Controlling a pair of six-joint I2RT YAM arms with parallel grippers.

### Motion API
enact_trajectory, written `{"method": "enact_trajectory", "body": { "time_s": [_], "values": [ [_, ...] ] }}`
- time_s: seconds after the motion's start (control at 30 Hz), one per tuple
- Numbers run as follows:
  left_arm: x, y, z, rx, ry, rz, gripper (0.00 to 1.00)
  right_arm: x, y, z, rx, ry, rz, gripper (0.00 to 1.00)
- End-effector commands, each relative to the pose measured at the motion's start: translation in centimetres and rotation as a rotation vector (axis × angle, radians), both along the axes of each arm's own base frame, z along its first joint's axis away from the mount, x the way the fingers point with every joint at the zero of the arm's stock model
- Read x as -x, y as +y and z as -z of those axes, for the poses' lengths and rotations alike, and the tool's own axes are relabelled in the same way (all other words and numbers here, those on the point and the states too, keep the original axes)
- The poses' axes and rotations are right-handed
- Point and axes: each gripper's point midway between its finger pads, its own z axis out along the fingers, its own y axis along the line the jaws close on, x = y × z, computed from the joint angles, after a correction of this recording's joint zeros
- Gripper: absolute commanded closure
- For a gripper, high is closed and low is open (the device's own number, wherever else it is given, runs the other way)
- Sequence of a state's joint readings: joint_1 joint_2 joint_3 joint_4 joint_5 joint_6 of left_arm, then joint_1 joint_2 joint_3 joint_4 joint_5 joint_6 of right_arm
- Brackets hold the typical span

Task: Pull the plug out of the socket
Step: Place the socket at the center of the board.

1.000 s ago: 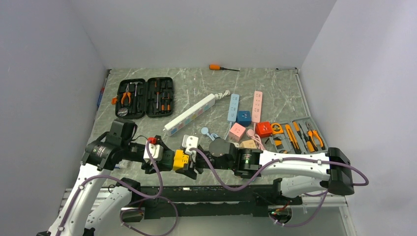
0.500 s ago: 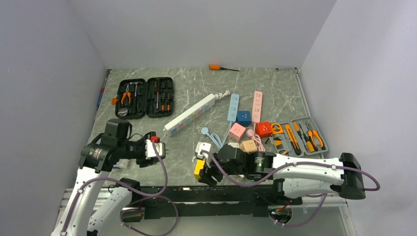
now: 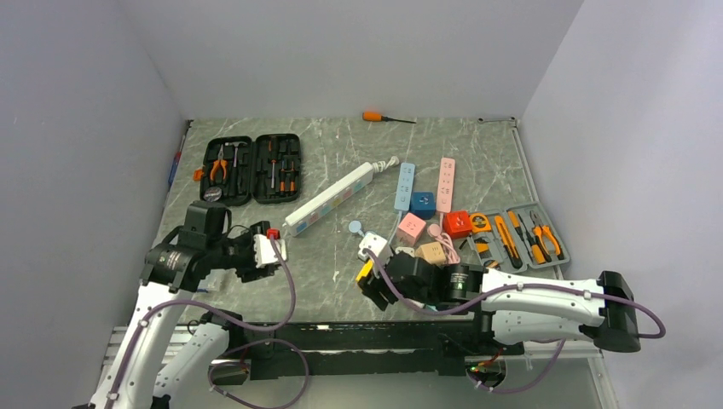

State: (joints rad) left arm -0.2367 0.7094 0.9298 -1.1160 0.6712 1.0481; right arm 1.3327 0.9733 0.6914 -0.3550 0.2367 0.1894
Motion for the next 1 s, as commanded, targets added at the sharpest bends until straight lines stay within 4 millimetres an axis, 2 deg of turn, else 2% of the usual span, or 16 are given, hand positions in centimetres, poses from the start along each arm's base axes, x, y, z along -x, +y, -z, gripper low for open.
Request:
{"method": "enact_trajectory", "body": {
  "time_s": [0.0,0.1,0.23,0.3,0.43,0.6,0.73,0.8,0.9,0.97],
  "values": [
    [-1.9,0.2,0.5,-0.01,-0.001,-0.053,1.0,-5.1,-0.8,-3.5,-0.041,-0.082,0.223,1.0],
    [-2.2,0.2,1.0,-0.011,0.032,-0.072,1.0,-7.3,-1.9,-4.4,-0.076,-0.046,0.31,1.0],
    [-2.6,0.1,1.6,-0.009,0.056,-0.081,1.0,-10.1,-5.1,-4.1,-0.059,-0.02,0.497,1.0],
    [-2.6,-0.1,1.7,-0.004,0.063,-0.077,1.0,-11.2,-7.0,-3.5,-0.036,-0.014,0.6,0.88],
    [-2.5,-0.2,2.0,0.004,0.075,-0.079,1.0,-13.0,-10.1,-1.8,-0.003,0.035,0.771,0.87],
    [-2.3,-0.1,2.2,0.005,0.076,-0.094,1.0,-15.7,-13.4,-0.2,0.022,0.092,0.954,0.77],
    [-1.9,0.1,2.5,-0.005,0.086,-0.102,1.0,-17.6,-14.7,0.5,0.012,0.101,1.024,0.68],
    [-1.7,0.2,2.6,-0.006,0.091,-0.105,1.0,-18.3,-15.5,1.1,0.021,0.101,1.07,0.57],
    [-1.4,0.3,2.6,-0.002,0.088,-0.104,1.0,-19.0,-15.9,2.1,0.013,0.123,1.102,0.26],
    [-1.2,0.3,2.5,0.002,0.083,-0.103,1.0,-19.2,-15.8,2.6,0.011,0.13,1.106,0.11]
  ]
}}
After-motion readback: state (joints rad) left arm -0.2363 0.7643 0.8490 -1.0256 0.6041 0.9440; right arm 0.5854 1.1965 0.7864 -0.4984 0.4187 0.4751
